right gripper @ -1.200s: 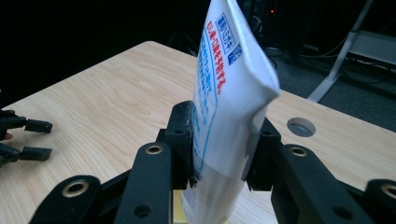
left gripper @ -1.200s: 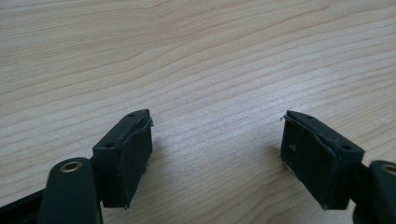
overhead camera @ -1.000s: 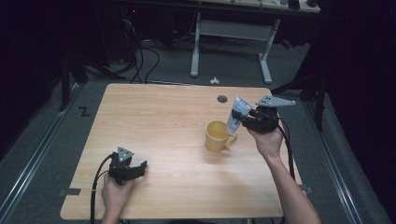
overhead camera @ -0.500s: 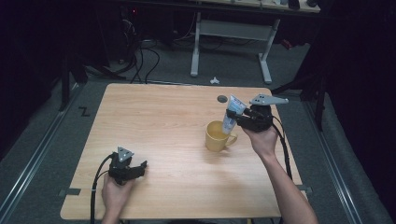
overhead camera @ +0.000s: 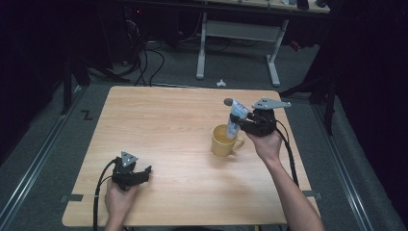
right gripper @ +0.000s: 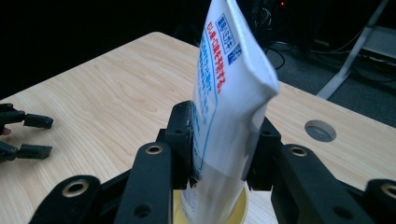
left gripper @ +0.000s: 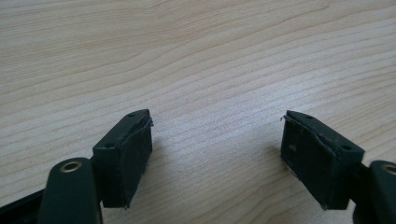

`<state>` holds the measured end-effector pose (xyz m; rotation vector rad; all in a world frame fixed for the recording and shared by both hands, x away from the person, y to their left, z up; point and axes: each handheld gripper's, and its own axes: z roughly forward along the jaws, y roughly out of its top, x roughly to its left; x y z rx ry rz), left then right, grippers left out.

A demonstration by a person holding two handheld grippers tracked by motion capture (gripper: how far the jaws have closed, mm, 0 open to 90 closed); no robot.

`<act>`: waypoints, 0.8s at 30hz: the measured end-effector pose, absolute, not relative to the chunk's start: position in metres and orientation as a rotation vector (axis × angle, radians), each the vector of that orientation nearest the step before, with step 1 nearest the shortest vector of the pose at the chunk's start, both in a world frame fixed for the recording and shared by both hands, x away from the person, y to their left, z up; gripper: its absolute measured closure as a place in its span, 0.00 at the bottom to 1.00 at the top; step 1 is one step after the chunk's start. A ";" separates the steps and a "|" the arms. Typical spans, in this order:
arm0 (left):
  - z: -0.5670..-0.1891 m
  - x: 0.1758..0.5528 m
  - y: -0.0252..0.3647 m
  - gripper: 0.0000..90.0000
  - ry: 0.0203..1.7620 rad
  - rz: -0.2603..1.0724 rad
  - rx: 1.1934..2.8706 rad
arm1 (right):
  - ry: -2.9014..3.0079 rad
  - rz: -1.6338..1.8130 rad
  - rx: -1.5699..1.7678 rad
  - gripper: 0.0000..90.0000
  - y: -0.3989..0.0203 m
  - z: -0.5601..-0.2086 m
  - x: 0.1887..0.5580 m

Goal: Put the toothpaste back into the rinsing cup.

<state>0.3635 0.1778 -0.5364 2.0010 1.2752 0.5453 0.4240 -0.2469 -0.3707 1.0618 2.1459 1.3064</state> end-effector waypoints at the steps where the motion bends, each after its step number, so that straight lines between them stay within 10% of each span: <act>1: -0.536 0.364 0.178 0.28 1.275 0.545 2.001 | 2.146 1.306 1.062 0.75 -0.247 -0.372 0.424; 24: -0.536 0.364 0.178 0.28 1.275 0.545 2.001 | 2.166 1.277 1.074 0.75 -0.238 -0.384 0.430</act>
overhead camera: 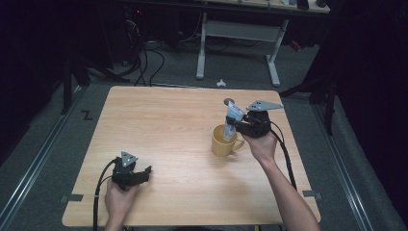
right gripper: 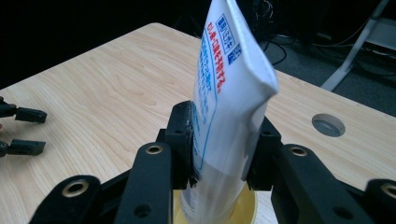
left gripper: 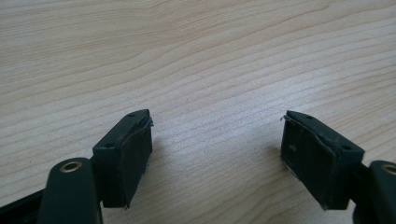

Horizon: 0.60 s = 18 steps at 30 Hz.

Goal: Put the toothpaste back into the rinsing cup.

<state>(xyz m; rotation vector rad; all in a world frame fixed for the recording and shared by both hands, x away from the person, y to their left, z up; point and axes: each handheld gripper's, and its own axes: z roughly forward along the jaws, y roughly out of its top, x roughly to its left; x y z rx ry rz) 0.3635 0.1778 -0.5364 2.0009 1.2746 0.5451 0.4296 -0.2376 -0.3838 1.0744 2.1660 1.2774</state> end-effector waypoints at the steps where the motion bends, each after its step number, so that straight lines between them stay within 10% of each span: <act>1: -0.536 0.364 0.178 0.28 1.275 0.545 2.001 | 2.167 1.274 1.071 0.75 -0.237 -0.384 0.430; 18: -0.536 0.363 0.178 0.28 1.274 0.543 2.002 | 2.187 1.258 1.080 0.75 -0.232 -0.394 0.432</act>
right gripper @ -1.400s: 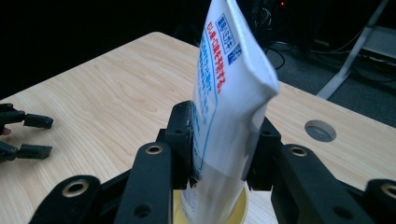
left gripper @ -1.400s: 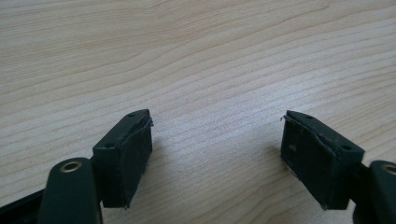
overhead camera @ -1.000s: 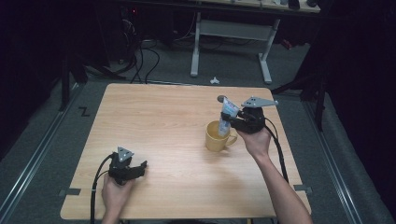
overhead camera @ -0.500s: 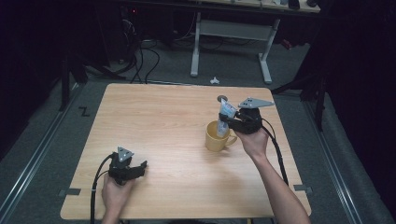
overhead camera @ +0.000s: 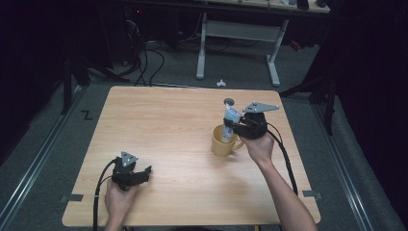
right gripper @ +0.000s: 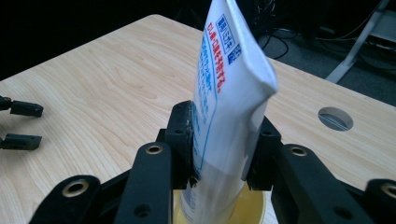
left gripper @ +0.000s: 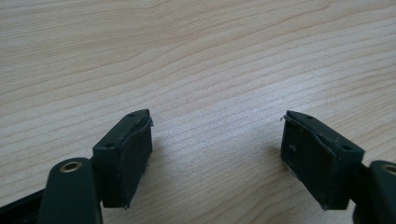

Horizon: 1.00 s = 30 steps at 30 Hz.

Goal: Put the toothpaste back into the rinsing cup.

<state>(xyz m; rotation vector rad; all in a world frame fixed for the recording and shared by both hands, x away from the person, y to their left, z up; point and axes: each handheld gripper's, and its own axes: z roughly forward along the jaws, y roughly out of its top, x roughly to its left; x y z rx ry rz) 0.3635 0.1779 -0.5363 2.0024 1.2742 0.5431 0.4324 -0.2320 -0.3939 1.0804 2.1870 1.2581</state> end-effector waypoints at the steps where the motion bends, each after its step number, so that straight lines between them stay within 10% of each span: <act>1: -0.536 0.363 0.178 0.28 1.274 0.545 2.001 | 2.187 1.259 1.081 0.75 -0.232 -0.394 0.432; 30: -0.536 0.363 0.178 0.28 1.274 0.545 2.001 | 2.209 1.218 1.109 0.75 -0.225 -0.412 0.442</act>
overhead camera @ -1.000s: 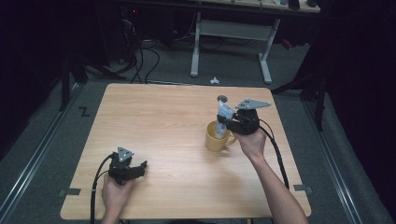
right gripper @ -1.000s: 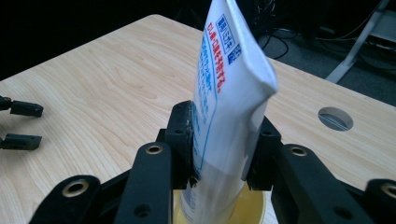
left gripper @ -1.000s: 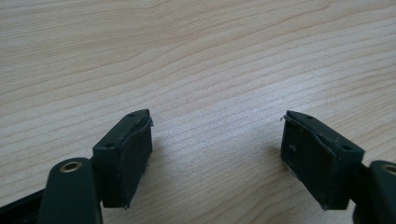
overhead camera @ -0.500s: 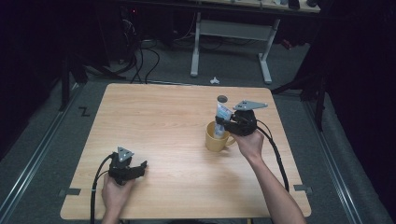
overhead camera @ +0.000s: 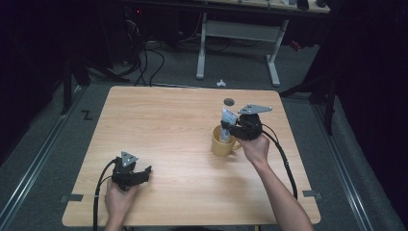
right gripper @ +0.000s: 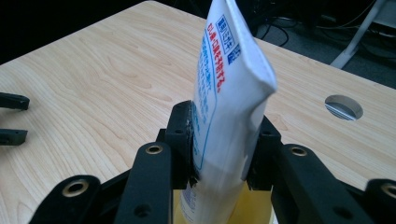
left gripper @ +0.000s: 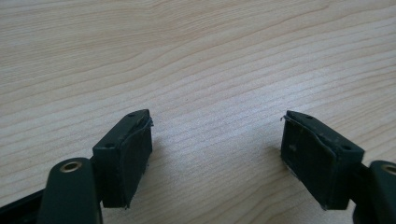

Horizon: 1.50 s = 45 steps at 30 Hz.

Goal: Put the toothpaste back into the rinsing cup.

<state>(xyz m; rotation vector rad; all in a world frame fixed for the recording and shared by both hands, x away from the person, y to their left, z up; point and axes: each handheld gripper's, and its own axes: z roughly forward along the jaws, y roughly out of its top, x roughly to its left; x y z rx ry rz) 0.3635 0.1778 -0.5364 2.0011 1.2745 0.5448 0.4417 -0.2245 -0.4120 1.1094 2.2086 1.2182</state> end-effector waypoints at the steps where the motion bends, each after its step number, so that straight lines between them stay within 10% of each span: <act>1: -0.536 0.363 0.178 0.28 1.274 0.545 2.001 | 2.209 1.214 1.109 0.75 -0.224 -0.413 0.442; 45: -0.536 0.363 0.178 0.28 1.275 0.545 2.001 | 2.220 1.141 1.145 0.75 -0.218 -0.441 0.450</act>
